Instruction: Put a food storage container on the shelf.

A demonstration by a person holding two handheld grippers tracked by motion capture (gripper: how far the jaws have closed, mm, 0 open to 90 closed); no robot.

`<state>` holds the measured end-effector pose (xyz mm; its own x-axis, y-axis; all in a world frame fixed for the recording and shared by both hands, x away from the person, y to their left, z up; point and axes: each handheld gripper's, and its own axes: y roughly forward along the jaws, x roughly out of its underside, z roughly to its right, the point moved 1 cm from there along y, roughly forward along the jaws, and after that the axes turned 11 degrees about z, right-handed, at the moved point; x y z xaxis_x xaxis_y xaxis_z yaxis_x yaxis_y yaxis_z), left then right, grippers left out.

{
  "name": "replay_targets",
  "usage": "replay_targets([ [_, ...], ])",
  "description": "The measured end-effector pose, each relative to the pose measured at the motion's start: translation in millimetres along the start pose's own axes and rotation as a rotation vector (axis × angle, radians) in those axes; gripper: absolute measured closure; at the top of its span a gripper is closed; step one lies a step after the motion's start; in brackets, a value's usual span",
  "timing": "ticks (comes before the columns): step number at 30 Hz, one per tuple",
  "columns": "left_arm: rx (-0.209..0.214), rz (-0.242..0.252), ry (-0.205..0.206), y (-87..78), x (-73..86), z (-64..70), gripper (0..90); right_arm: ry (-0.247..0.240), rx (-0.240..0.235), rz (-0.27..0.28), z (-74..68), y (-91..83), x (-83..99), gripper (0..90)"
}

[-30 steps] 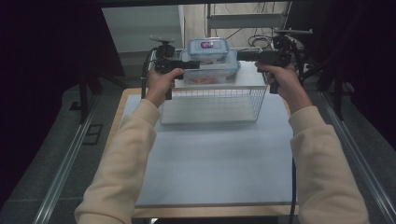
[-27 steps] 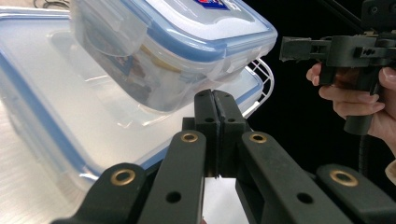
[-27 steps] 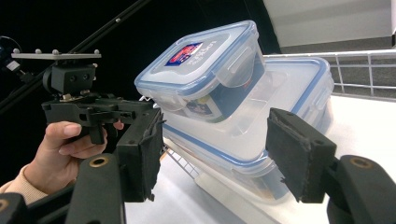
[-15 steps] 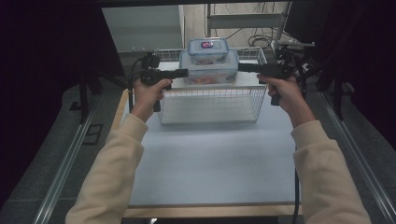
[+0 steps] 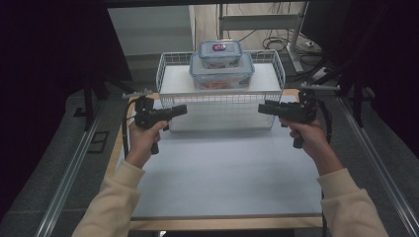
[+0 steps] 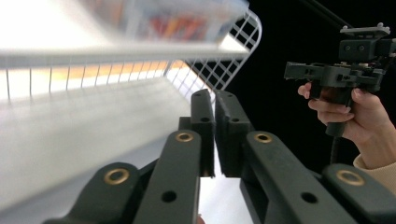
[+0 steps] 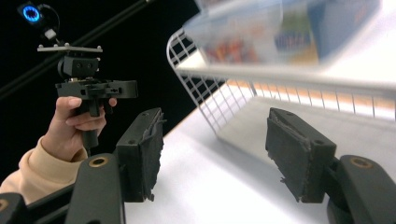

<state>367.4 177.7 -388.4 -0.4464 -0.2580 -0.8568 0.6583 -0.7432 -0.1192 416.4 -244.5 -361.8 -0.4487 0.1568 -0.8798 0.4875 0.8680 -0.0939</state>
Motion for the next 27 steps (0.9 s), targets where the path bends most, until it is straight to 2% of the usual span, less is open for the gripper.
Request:
replay_targets([
  [1,-0.003,-0.002,0.001,-2.3,7.3,-1.1,80.0,0.002,0.005,-0.005,1.2,-2.6,6.8,35.8],
  [2,-0.016,-0.006,0.003,-6.0,21.6,-2.4,70.7,0.003,0.01,-0.01,4.2,-8.1,20.4,35.9],
  [3,-0.016,-0.006,0.003,-6.0,21.6,-2.4,63.3,0.003,0.01,-0.01,4.2,-8.1,20.4,35.9],
  [4,-0.027,-0.009,-0.003,-7.4,28.7,-2.8,56.3,0.017,0.016,-0.019,7.4,-13.0,33.4,35.7],
  [5,-0.04,-0.012,-0.004,-8.9,35.5,-3.2,56.3,0.017,0.016,-0.019,7.4,-13.0,33.4,35.7],
  [6,-0.053,-0.016,0.0,-9.8,42.3,-3.9,46.1,0.022,0.025,-0.027,11.0,-17.1,46.0,35.1],
  [7,-0.063,-0.031,0.004,-10.6,49.1,-4.7,46.1,0.022,0.025,-0.027,11.0,-17.1,46.0,35.1],
  [10,-0.082,-0.066,0.018,-13.4,69.2,-7.4,35.1,0.016,0.05,-0.044,15.9,-24.3,70.1,34.6],
  [12,-0.085,-0.086,0.002,-16.5,84.4,-11.0,33.7,0.014,0.054,-0.052,18.2,-26.8,80.7,34.3],
  [16,-0.096,-0.1,0.002,-17.9,91.9,-14.0,31.2,0.013,0.067,-0.081,21.1,-27.4,95.1,33.1],
  [19,-0.097,-0.103,-0.002,-18.5,94.3,-15.5,30.7,0.012,0.068,-0.088,21.4,-26.5,98.3,32.6],
  [27,-0.102,-0.105,0.019,-16.4,96.4,-13.5,29.1,-0.039,0.071,-0.091,17.2,-25.3,100.6,28.3],
])
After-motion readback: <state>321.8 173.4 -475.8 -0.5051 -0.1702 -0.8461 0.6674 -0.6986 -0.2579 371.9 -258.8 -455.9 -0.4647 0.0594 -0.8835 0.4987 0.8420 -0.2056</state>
